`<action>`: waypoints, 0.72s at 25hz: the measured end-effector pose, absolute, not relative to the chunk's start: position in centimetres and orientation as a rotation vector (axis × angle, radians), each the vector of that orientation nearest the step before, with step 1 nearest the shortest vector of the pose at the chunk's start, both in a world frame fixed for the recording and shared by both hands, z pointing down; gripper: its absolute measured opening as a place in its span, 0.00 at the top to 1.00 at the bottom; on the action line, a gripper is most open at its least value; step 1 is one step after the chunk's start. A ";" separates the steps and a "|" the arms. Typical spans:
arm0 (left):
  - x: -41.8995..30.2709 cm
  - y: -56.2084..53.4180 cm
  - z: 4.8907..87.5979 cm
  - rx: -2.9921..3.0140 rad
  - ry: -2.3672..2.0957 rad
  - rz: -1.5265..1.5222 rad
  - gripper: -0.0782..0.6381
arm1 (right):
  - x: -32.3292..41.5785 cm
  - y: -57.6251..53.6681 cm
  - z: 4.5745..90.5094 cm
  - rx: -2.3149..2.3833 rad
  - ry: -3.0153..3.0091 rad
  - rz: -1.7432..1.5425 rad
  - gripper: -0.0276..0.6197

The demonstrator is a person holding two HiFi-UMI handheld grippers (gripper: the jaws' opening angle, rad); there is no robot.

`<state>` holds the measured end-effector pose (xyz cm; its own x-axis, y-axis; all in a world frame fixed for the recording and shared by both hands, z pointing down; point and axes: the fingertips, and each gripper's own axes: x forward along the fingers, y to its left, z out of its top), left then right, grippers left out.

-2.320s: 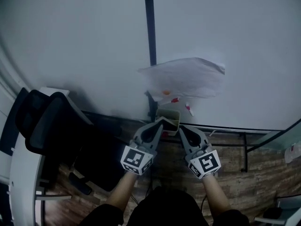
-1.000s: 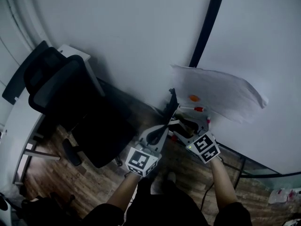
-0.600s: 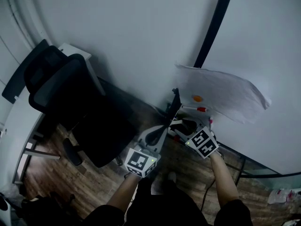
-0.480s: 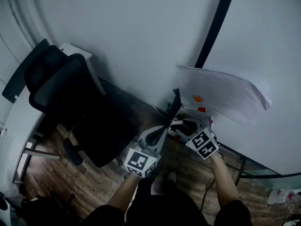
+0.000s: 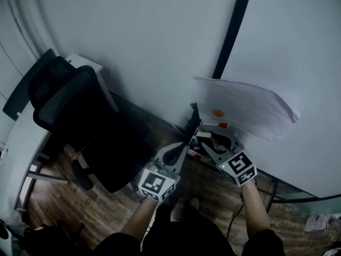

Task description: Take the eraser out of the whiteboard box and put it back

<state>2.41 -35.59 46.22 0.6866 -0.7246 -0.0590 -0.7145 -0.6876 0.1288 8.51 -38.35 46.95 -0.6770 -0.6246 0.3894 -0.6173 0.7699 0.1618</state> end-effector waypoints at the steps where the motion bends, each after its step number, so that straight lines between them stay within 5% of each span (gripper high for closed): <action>1: 2.6 -35.6 45.8 2.805 -1.196 -0.169 0.88 | 9.0 -38.3 45.7 0.979 -2.572 -0.036 0.73; 18: 6.2 -33.2 32.3 3.066 -1.199 -0.433 0.88 | 16.2 -32.3 31.2 1.700 -2.950 -0.398 0.74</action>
